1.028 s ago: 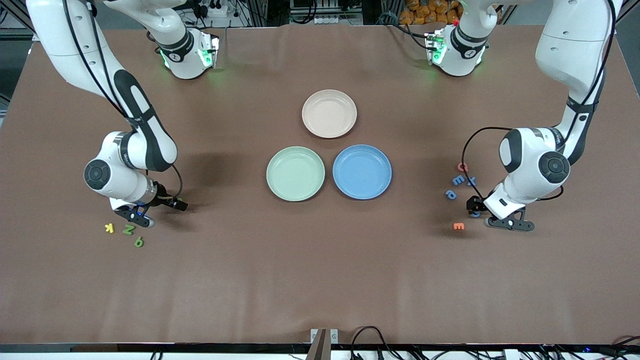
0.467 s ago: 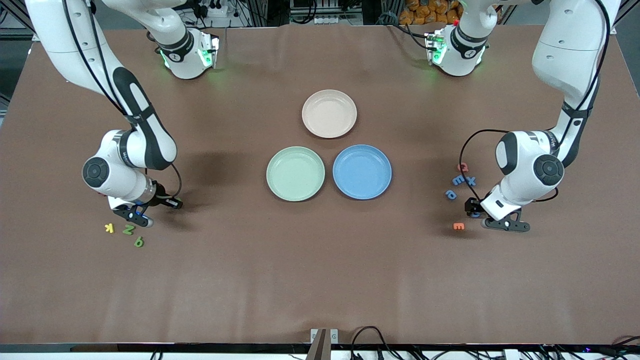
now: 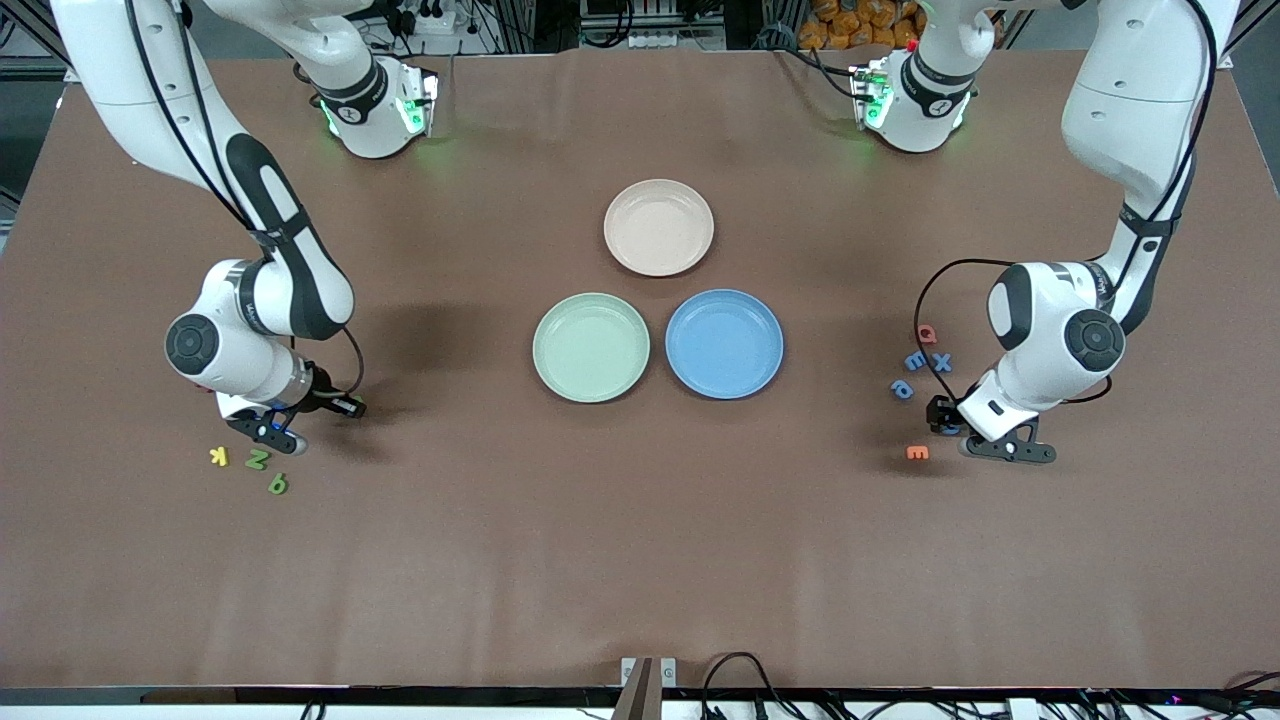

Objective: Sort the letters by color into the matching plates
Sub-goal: 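Grasp the green B with the right gripper while the left gripper grasps G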

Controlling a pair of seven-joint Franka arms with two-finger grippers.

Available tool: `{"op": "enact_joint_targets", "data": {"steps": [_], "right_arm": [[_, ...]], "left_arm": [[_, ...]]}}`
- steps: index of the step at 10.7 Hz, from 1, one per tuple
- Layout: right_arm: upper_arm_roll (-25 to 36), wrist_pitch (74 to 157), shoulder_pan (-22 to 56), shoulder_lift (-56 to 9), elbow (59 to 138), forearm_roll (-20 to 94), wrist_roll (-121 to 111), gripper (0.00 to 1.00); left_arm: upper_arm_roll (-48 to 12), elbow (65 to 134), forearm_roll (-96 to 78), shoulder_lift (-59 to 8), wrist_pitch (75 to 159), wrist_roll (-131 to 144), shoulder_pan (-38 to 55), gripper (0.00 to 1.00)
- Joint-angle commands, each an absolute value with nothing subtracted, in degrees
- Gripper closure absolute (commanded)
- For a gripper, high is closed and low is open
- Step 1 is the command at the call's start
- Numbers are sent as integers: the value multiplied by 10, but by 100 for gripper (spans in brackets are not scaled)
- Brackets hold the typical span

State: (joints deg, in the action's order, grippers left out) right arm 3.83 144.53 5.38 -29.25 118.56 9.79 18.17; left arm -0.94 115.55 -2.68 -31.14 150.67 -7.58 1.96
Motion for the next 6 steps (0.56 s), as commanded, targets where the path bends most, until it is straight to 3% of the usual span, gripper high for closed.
{"op": "enact_joint_targets", "data": {"steps": [1, 6], "right_arm": [[33, 1428, 74, -254, 1197, 98, 213, 88], [8, 1410, 107, -223, 1194, 102, 264, 88]], "left_arm": [[-12, 1152, -45, -316, 1513, -83, 18, 42], [-12, 1155, -45, -321, 1524, -83, 19, 49]]}}
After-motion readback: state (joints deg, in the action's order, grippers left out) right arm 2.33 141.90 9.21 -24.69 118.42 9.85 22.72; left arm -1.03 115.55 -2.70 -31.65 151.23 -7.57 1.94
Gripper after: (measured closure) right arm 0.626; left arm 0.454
